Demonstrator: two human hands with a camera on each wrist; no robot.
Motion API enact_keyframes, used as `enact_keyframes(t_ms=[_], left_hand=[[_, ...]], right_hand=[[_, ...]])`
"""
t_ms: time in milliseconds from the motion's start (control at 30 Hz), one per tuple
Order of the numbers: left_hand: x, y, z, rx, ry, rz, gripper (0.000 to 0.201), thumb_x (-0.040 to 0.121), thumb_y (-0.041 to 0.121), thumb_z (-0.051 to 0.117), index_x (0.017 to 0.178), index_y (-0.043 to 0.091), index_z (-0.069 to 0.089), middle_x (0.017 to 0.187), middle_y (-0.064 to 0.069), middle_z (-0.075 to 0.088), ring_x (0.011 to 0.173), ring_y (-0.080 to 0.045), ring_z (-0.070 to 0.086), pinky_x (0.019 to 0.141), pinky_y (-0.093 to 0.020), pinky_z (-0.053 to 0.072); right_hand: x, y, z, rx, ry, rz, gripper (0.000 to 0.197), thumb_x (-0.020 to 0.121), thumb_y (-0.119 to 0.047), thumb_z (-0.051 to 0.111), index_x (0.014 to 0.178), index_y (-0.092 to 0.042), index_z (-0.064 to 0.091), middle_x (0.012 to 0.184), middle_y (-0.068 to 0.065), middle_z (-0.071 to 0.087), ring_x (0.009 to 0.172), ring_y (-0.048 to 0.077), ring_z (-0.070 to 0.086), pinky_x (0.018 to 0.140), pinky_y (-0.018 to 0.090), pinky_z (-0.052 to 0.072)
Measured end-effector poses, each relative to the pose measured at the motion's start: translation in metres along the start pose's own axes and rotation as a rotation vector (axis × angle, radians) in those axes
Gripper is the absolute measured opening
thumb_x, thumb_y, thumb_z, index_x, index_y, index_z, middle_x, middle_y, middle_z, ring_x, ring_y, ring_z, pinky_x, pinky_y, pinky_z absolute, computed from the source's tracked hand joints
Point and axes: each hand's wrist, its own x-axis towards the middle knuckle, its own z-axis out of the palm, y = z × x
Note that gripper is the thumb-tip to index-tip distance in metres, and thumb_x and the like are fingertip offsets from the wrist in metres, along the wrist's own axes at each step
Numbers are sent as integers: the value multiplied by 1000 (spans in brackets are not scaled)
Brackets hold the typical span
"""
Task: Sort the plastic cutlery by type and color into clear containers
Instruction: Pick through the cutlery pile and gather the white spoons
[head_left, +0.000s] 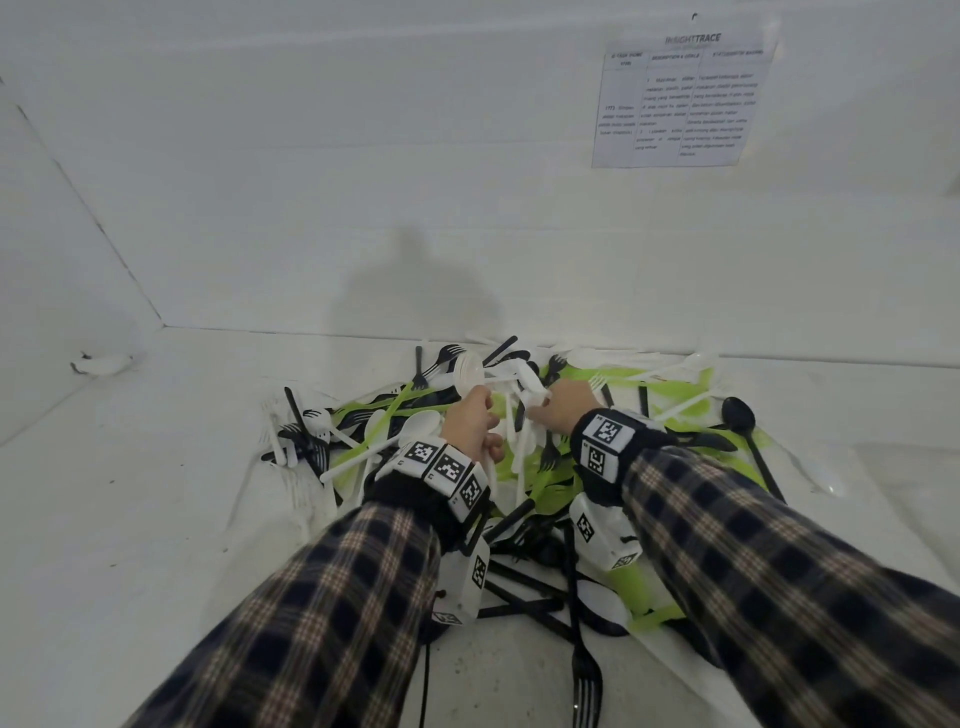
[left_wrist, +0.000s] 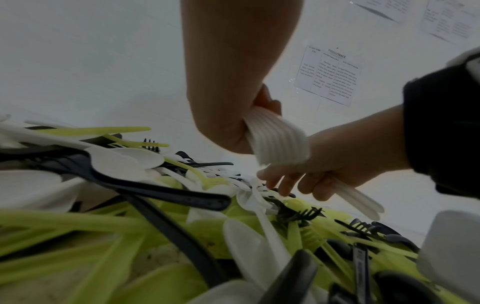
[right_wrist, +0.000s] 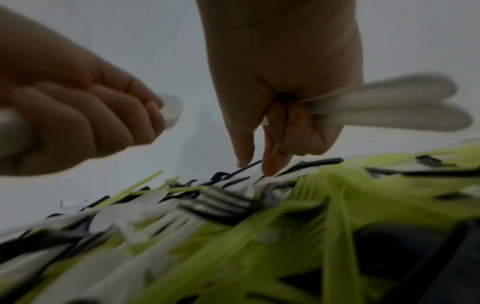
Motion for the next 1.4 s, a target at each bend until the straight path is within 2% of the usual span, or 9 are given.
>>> enact_keyframes(t_ms=[100,233,367,533,767,1000,1167,1300,1400], left_hand=[[1,0,-6,1,10,-5,21,89,19,40,68,18,35,59,3,28,31,-7,18,38,-12,22],[3,3,-13,9,17,-17,20,87,18,40,68,18,35,61,3,29,32,-8,18,38,-12,23],[5,6,-19,-3,13,-16,22,88,19,40,66,19,34,58,4,27,32,-8,18,39,-11,22],[8,6,-25,-31,15,-17,23,88,20,40,67,18,34,59,3,29,29,-7,18,37,-10,23],[0,5,-24,-29,4,-14,22,89,20,40,68,18,35,58,4,28,28,-7,18,37,-10,23],[-6,4,-23,-4,-5,-11,21,89,18,38,68,17,34,59,3,27,28,-8,18,38,-12,23],[-11,3,-26,-15,-16,-17,22,90,22,40,69,18,34,58,4,27,30,-8,18,39,-11,23],[-15,3,-30,-32,-27,-33,26,92,27,40,69,19,32,57,5,25,29,-8,17,38,-11,22],[-17,3,-35,-27,-22,-32,26,91,24,39,67,20,31,54,5,25,27,-7,17,38,-10,21]], right_hand=[[3,-7,11,-88,-15,-17,46,90,-41,51,110,0,56,102,11,59,105,26,58,72,27,40],[3,-15,13,-85,2,8,43,92,-34,50,119,0,53,119,13,58,112,27,56,88,28,44],[6,-19,9,-32,-50,52,41,91,-30,51,119,0,53,93,8,57,98,22,54,81,27,45],[7,-11,0,58,18,90,38,91,-22,49,60,-10,33,63,1,35,68,21,43,47,20,26],[-1,-2,-11,130,25,75,36,93,-19,47,60,-7,36,65,5,43,77,24,47,48,25,29],[-17,-7,-5,260,-46,138,34,91,-5,44,62,-11,27,52,0,48,43,15,47,37,21,36],[-37,-21,-1,81,8,114,31,91,-29,50,91,2,56,79,5,50,80,21,47,56,24,38],[-46,-28,14,-152,-82,91,34,93,-28,50,114,-1,55,102,9,53,97,19,55,84,25,46],[-51,-32,19,-192,-101,51,36,97,-22,42,126,-2,49,105,10,51,111,22,56,85,25,42]])
